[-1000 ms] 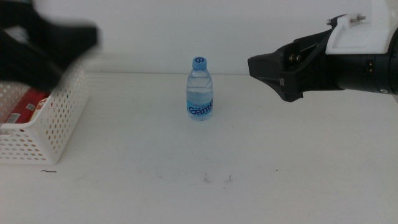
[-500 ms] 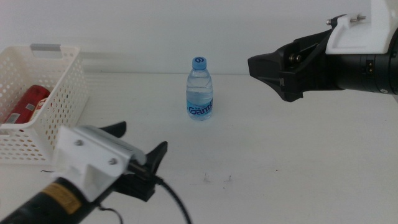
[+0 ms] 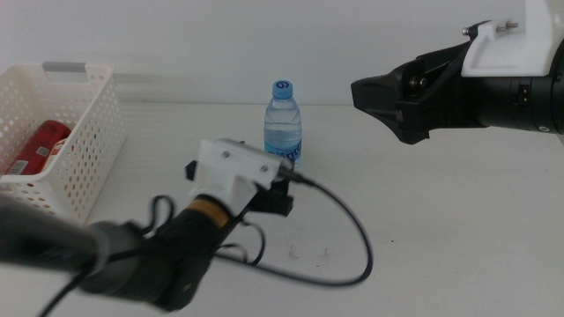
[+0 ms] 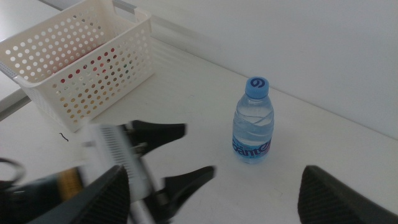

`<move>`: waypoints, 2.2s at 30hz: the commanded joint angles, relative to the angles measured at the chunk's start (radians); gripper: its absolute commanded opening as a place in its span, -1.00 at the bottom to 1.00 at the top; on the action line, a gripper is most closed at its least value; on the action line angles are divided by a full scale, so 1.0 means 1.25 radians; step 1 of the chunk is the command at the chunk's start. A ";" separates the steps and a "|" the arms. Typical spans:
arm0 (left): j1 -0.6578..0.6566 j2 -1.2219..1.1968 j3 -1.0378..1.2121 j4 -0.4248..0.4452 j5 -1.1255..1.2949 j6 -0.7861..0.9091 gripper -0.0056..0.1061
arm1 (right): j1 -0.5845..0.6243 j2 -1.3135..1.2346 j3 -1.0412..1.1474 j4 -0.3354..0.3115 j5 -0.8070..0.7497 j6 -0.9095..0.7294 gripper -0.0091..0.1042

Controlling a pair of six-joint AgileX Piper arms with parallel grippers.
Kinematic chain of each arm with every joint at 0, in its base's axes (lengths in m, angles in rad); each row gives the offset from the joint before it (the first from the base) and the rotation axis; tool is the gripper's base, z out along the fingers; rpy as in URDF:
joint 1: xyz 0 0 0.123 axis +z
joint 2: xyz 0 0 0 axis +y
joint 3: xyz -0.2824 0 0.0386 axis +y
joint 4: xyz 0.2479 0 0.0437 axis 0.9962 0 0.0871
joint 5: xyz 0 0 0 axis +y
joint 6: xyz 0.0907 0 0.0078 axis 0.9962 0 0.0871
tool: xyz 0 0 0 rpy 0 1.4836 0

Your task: Use arms to grab the bottles and put them into the dustbin to the left of the table.

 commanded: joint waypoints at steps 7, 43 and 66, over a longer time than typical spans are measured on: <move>0.037 0.163 -0.181 -0.014 0.006 -0.015 0.78 | 0.003 -0.005 0.000 -0.006 -0.005 -0.002 0.79; 0.074 0.347 -0.455 -0.027 0.061 0.040 -0.53 | 0.003 -0.005 0.000 -0.006 -0.005 -0.002 0.79; 0.516 -0.244 -0.654 0.016 1.623 0.225 -0.93 | 0.003 -0.005 0.000 -0.006 -0.005 -0.002 0.79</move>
